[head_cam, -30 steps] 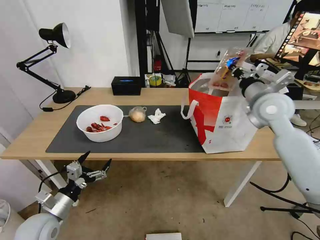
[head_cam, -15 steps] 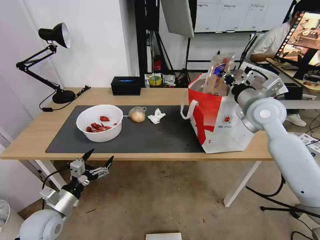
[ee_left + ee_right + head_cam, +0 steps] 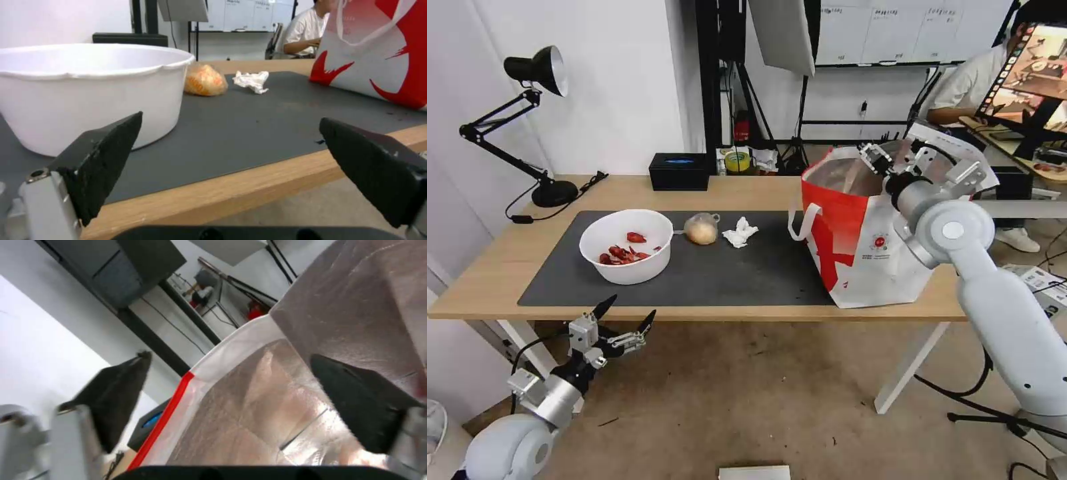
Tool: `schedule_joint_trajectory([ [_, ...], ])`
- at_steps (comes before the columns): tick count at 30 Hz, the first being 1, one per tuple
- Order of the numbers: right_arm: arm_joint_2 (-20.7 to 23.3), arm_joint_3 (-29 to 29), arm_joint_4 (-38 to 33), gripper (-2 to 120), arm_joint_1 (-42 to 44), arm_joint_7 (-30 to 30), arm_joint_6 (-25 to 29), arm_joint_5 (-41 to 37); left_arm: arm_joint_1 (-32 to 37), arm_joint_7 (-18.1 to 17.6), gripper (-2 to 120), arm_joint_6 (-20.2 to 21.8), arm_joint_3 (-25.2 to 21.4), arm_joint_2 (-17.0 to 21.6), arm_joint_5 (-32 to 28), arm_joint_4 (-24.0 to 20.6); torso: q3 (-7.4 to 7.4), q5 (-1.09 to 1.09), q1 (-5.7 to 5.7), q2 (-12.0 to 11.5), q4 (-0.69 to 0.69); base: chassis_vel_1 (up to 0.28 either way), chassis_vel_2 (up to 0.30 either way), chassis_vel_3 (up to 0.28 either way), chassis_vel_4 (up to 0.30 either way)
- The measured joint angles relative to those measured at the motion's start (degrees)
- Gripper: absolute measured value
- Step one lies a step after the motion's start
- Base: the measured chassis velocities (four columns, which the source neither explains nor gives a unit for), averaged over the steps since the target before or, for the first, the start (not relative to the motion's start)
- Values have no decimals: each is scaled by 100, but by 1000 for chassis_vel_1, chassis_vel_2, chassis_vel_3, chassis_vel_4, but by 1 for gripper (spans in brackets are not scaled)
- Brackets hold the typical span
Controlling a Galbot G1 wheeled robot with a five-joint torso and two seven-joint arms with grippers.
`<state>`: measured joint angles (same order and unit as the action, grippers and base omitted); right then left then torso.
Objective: Pick up the trash from the table and place it into the takeout bag.
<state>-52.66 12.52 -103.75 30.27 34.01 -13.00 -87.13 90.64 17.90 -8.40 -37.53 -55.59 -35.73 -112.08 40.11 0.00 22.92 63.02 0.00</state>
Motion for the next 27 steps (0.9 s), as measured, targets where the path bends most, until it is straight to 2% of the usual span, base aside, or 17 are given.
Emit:
schedule_joint_trajectory([
  [1,48,0,-72,98,18,-28,-12,-11,12,1,100,1,-17,0,-1,-21,0,0,0,0,0,0,0,0,0],
  [3,118,0,-203,100,46,-85,-53,-37,24,2,100,0,-39,-1,-6,-45,0,0,0,0,0,0,0,0,0],
  [14,419,-60,-1070,100,295,-544,-259,-156,74,-72,100,-9,-199,-19,-7,-159,0,-1,0,0,0,0,0,0,0],
  [20,581,-162,-1416,100,582,-1052,-377,220,116,-166,100,-31,-293,-28,-6,-180,-1,0,0,0,0,0,0,0,0],
  [22,695,-301,-1602,100,831,-1511,-392,1174,144,-219,100,-52,-352,-46,24,-182,-1,0,-1,0,0,0,0,0,0],
  [23,695,-301,-1602,100,831,-1511,-392,1174,144,-219,100,-52,-352,-46,24,-182,-1,0,-1,0,0,0,0,0,0],
  [24,763,-383,-1670,100,963,-1757,-336,1908,149,-262,100,-70,-368,-58,50,-182,-1,-1,0,0,1,0,0,0,0],
  [26,794,-412,-1702,100,1030,-1859,-301,2189,150,-301,100,-82,-372,-65,66,-180,-1,-1,0,0,1,0,0,0,0],
  [27,874,-486,-1783,100,1231,-2109,-176,2886,149,-411,100,-114,-374,-83,116,-168,-1,0,0,0,0,0,0,0,0],
])
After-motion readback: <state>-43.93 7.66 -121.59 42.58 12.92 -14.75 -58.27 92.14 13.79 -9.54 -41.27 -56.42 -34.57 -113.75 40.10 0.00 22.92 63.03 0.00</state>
